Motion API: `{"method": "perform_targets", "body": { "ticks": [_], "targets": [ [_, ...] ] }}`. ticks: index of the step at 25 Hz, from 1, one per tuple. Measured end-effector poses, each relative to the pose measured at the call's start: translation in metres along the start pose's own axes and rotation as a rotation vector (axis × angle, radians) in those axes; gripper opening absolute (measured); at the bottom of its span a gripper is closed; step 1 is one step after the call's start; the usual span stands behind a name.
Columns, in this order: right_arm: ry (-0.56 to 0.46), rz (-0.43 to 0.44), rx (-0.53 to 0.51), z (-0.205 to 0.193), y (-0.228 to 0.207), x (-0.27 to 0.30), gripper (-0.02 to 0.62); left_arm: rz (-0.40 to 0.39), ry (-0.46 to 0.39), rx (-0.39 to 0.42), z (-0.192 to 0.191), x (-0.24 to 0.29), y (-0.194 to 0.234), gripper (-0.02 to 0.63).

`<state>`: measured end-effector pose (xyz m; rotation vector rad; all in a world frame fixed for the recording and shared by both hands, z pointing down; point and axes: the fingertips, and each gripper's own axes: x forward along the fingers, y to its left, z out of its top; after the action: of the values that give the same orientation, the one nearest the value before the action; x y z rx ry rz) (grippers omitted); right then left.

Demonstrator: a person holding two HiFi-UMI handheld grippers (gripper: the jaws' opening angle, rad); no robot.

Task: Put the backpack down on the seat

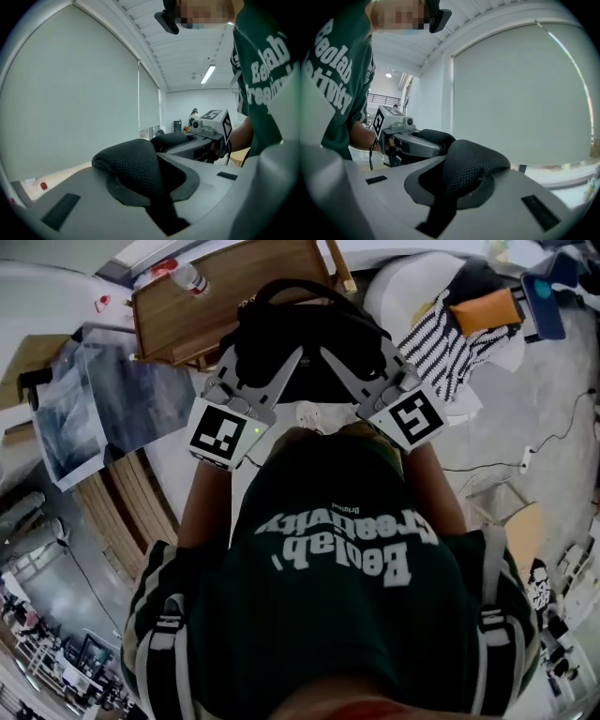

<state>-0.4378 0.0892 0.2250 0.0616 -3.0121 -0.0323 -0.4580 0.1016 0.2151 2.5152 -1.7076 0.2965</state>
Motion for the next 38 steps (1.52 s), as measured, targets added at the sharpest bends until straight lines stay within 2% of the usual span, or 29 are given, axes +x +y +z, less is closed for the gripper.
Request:
{"method": "perform_targets", "body": {
  "ticks": [6, 15, 21, 27, 31, 38],
  "targets": [
    [-0.003, -0.141, 0.003, -0.004, -0.046, -0.082, 0.057, -0.154, 0.002, 0.043, 0.019, 0.067, -0.061, 0.072],
    [-0.006, -0.337, 0.027, -0.022, -0.118, -0.250, 0.057, -0.332, 0.015, 0.094, 0.049, 0.190, -0.194, 0.072],
    [0.013, -0.417, 0.039, -0.046, -0.158, -0.363, 0.057, -0.403, 0.028, 0.087, 0.057, 0.271, -0.285, 0.072],
    [0.018, -0.483, 0.092, -0.076, -0.185, -0.448, 0.057, -0.468, 0.061, 0.047, 0.046, 0.332, -0.362, 0.072],
    [0.025, -0.536, 0.133, -0.095, -0.205, -0.479, 0.057, -0.530, 0.098, 0.028, 0.036, 0.363, -0.389, 0.072],
    [0.056, -0.642, 0.246, -0.131, -0.266, -0.504, 0.057, -0.662, 0.122, 0.044, 0.021, 0.437, -0.395, 0.072]
  ]
}}
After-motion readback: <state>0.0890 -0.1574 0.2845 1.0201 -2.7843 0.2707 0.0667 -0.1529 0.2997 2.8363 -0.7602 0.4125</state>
